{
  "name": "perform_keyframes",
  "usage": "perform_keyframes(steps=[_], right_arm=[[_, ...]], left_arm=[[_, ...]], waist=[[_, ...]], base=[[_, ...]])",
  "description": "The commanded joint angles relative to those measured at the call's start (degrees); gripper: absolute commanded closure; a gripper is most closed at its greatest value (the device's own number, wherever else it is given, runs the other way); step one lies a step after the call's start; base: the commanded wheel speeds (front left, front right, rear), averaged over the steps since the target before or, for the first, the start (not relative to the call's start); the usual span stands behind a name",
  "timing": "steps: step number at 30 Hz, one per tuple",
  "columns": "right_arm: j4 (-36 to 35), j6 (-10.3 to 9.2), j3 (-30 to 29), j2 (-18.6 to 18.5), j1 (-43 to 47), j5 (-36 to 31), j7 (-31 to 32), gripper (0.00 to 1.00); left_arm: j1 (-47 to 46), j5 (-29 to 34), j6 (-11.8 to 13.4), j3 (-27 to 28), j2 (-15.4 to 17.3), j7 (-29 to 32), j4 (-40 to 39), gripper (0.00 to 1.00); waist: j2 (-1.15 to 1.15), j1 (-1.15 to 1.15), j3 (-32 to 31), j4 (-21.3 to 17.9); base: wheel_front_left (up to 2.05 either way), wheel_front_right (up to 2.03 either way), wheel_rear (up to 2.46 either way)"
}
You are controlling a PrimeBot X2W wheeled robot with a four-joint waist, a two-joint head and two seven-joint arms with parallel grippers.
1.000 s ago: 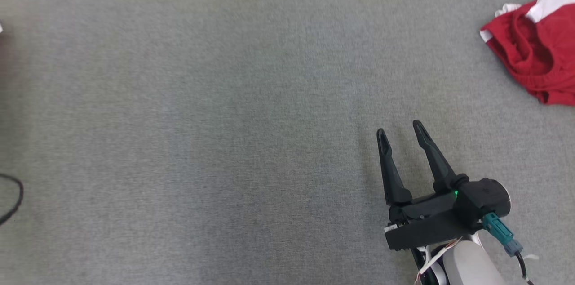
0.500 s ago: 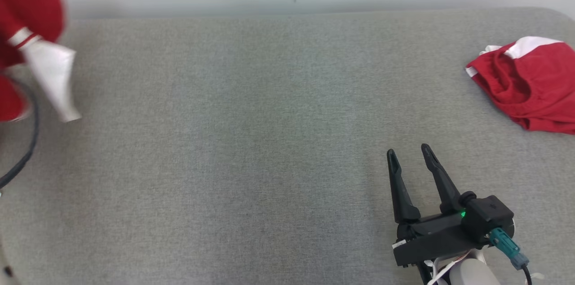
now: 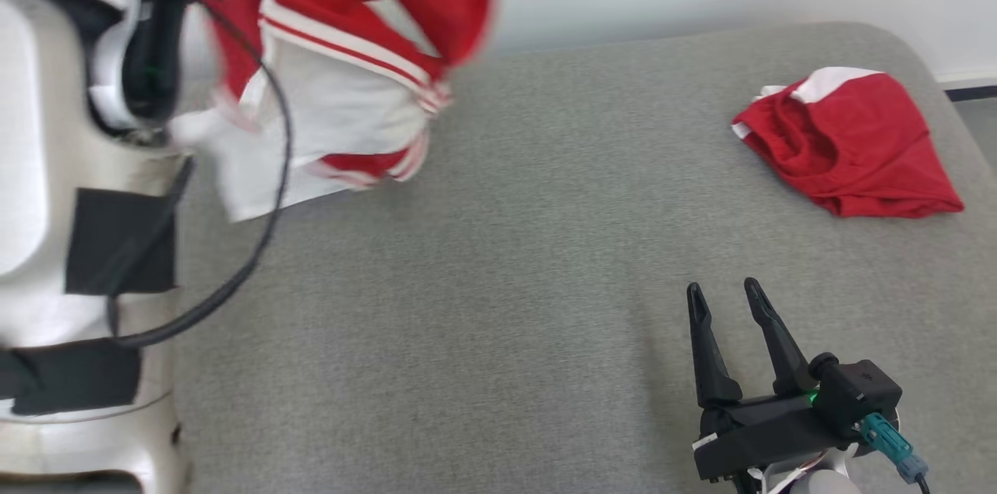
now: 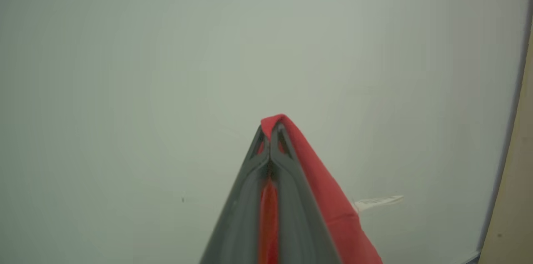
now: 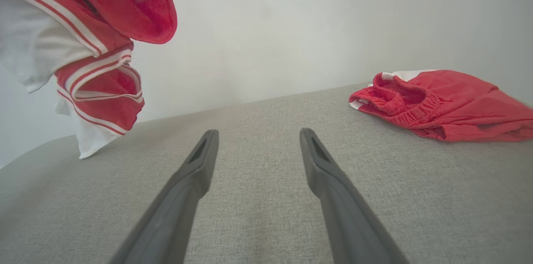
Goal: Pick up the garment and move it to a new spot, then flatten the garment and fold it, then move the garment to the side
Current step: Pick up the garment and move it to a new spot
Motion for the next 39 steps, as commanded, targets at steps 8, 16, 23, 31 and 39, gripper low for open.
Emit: perform_keyframes(steps=[8, 16, 23, 31, 39], right_arm=[[0.73, -0.1, -0.86, 0.03, 1.04, 0.54, -0.04, 0.0], [0.91, -0.1, -1.66, 0.02, 1.78, -0.12, -0.04, 0.0], [1.21, -0.1, -1.67, 0.03, 1.33, -0.55, -0.04, 0.0], [2.1, -0.1, -0.57, 0.02, 0.65, -0.74, -0.04, 0.0], [2.82, -0.1, -0.44, 0.03, 1.39, -1.2, -0.04, 0.0]], left_arm=[[-0.81, -2.84, -0.26, -5.01, -3.37, 0.14, -1.46, 1.0], [8.4, -4.82, 1.09, -5.81, -4.02, -1.21, -1.68, 1.0], [20.57, -6.39, 1.63, -6.14, -4.09, -2.84, 0.18, 1.0], [32.62, -8.63, 1.06, -9.56, -4.59, -7.39, 7.78, 1.0], [34.68, -7.2, 0.75, -14.48, -4.72, -12.9, 14.84, 0.74]], waist=[[0.0, 0.0, -1.08, -3.19], [0.0, 0.0, -0.69, -3.17], [0.0, 0.0, -0.11, -2.73], [0.0, 0.0, -0.01, -2.81], [0.0, 0.0, -1.61, -2.59]], base=[[0.0, 0.0, 0.0], [0.0, 0.0, 0.0], [0.0, 0.0, 0.0], [0.0, 0.0, 0.0], [0.0, 0.0, 0.0]])
